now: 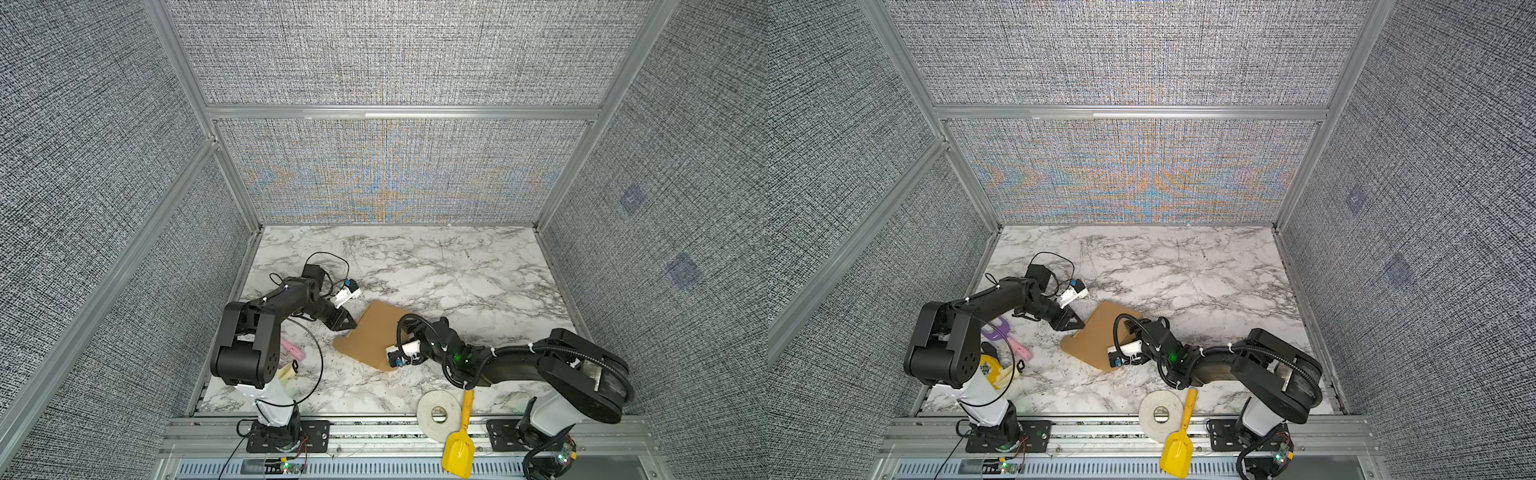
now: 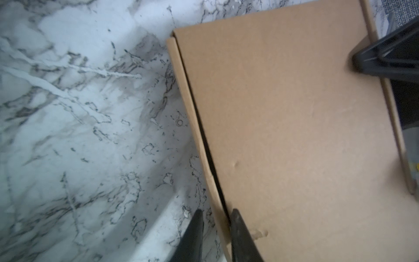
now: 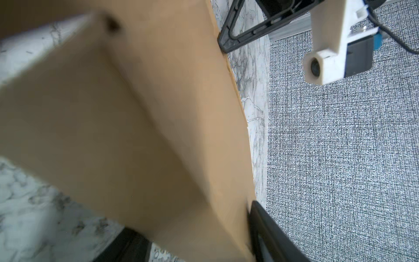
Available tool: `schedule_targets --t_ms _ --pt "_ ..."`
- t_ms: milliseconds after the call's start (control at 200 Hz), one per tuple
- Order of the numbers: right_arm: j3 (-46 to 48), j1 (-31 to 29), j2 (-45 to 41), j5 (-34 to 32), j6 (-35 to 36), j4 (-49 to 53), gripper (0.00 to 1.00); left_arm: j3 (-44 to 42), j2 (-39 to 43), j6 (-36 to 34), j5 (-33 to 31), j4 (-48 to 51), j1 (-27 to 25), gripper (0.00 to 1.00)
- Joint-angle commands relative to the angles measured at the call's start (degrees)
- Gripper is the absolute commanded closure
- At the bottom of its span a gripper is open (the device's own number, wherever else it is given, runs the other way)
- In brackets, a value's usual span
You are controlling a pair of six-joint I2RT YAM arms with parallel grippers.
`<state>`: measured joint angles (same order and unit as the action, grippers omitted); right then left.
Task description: Fold the paper box
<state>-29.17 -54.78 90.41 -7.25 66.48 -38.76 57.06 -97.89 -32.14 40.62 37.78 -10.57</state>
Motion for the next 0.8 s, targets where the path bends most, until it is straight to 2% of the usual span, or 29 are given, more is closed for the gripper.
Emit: schedule_targets --t_ms 0,155,290,460,526,626,701,796 --pt "-0.53 0.41 -0.31 1.75 -3.15 -3.31 0.4 0.59 1.95 -0.62 1.1 1.3 -0.13 0.73" --pt "-0.42 1.31 -1.66 3.34 -5.79 -3.23 0.44 1.76 7.37 -2.19 2.22 2.73 0.1 0.63" --pt "0.15 2.65 -4.0 5.94 -10.71 -4.18 0.44 4.52 12.36 -3.9 3.06 2.23 1.93 0.6" --pt "1.23 5.83 -8.92 11.2 -18.16 -3.9 0.45 8.91 19.17 -4.33 5.69 -6.93 6.45 0.48" --pt "1.9 7.7 -11.14 13.95 -21.92 -3.89 0.46 8.33 21.81 -3.53 6.78 -13.3 7.77 0.43" --pt "3.44 11.34 -13.61 18.69 -29.08 -5.26 0.47 7.01 22.92 -3.02 12.28 -18.73 10.31 0.39" --pt "4.75 13.82 -14.86 21.96 -34.57 -7.2 0.48 5.74 21.76 0.53 17.79 -21.71 12.42 0.38" --pt "6.55 16.3 -16.02 25.37 -40.6 -10.47 0.5 0.15 22.37 4.27 23.93 -28.25 13.91 0.38"
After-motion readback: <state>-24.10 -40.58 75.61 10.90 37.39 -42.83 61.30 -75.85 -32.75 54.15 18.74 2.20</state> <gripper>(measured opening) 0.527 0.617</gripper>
